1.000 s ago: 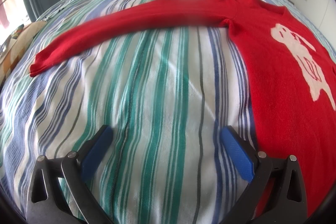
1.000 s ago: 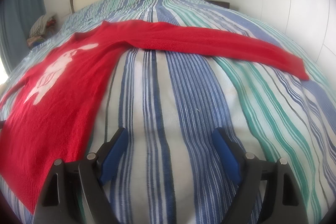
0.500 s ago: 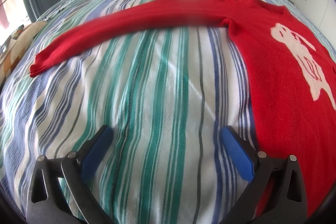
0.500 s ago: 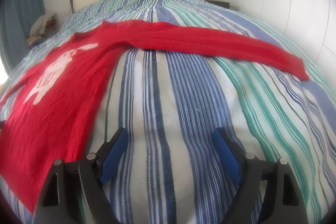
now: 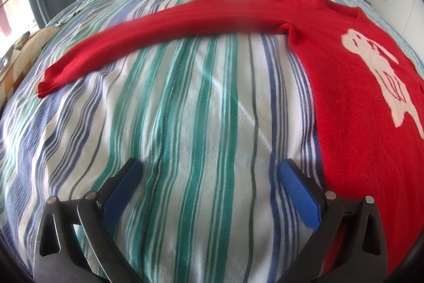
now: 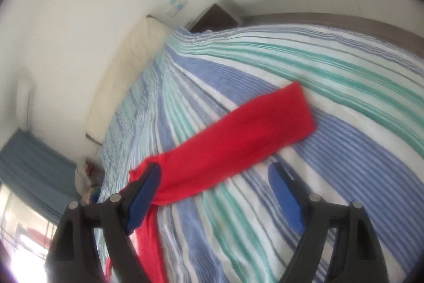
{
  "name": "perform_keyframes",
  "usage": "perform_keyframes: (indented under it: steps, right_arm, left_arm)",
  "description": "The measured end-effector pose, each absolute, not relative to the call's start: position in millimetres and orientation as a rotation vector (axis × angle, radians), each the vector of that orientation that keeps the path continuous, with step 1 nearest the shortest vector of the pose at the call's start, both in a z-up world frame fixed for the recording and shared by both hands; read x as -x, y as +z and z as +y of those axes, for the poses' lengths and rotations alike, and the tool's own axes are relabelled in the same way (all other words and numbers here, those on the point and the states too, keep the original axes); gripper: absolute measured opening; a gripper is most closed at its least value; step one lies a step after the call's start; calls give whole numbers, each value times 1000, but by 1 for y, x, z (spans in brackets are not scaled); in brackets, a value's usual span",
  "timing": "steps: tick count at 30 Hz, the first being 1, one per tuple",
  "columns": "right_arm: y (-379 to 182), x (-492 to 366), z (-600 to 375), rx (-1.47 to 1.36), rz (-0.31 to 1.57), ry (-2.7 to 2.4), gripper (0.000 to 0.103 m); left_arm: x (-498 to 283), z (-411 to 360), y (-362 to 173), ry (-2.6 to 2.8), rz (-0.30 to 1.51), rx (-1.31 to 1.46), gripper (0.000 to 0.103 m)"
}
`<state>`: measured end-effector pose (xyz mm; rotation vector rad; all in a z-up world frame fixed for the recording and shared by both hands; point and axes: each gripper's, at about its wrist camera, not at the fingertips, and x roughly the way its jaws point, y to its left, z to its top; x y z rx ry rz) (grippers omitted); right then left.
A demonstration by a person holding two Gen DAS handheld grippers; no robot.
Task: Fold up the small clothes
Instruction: 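Grasp the red sweater's side edge and sleeve with the right gripper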
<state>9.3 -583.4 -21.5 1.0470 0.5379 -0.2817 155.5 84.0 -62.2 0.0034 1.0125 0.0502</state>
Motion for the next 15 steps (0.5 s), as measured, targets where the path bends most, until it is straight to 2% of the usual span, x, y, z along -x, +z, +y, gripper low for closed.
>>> perform_keyframes:
  steps: [3, 5, 6, 10, 12, 15]
  right_arm:
    - [-52, -10, -619, -1183, 584, -305, 76]
    - [-72, -11, -629, -1261, 604, -291, 69]
    - [-77, -12, -632, -1279, 596, -291, 63]
    - [-84, -20, -644, -1314, 521, -284, 55]
    - [-89, -27, -650, -1316, 506, -292, 46]
    - [-92, -36, -656, -1314, 481, -321, 39]
  left_arm:
    - [-155, 84, -62, 50, 1009, -3, 103]
    - [-155, 84, -63, 50, 1005, -3, 103]
    - [-155, 85, -63, 51, 1003, -3, 103]
    - [-153, 83, -63, 53, 996, -7, 103]
    - [-153, 83, -63, 52, 993, -4, 103]
    - [-153, 84, -63, 52, 992, -4, 103]
